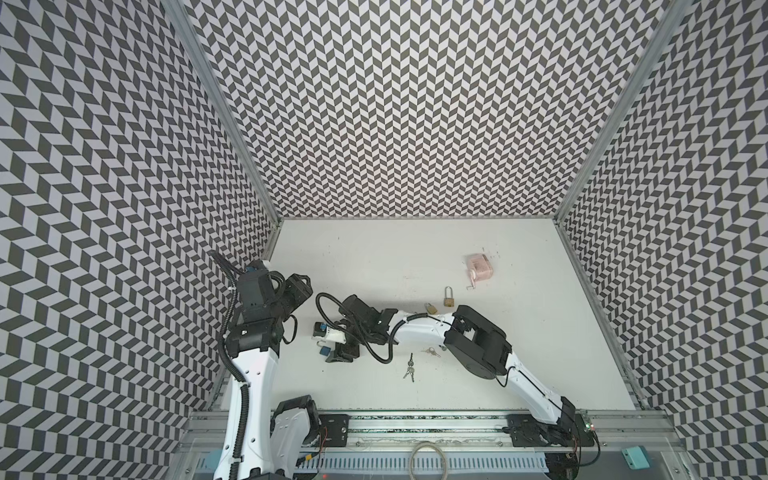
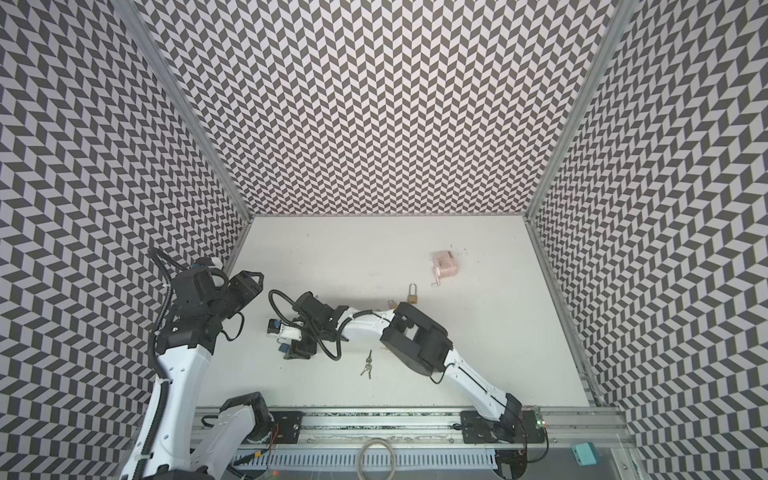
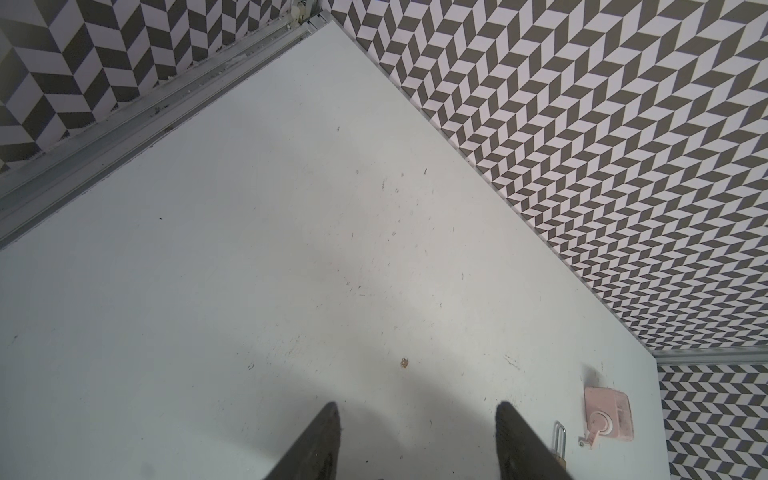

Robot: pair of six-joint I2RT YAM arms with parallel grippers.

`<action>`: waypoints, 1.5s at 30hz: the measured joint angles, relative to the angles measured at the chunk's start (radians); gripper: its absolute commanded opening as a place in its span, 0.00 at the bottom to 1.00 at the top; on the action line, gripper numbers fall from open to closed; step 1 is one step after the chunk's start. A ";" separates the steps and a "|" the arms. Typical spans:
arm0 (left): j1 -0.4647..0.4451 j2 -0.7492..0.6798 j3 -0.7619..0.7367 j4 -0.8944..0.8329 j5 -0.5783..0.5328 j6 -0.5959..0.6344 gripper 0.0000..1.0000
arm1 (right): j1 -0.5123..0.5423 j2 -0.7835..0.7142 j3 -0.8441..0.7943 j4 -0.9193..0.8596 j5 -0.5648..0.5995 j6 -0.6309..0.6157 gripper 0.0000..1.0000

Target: Lock with the key

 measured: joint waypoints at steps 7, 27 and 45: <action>0.000 0.000 0.000 0.000 0.000 0.000 0.60 | 0.042 -0.035 -0.063 0.071 0.151 0.216 0.64; 0.000 -0.011 0.000 0.000 0.003 0.000 0.60 | 0.114 -0.011 -0.008 0.032 0.420 0.298 0.33; -0.022 -0.043 -0.008 0.069 0.154 0.028 0.60 | 0.108 -0.356 -0.426 0.013 0.468 0.300 0.15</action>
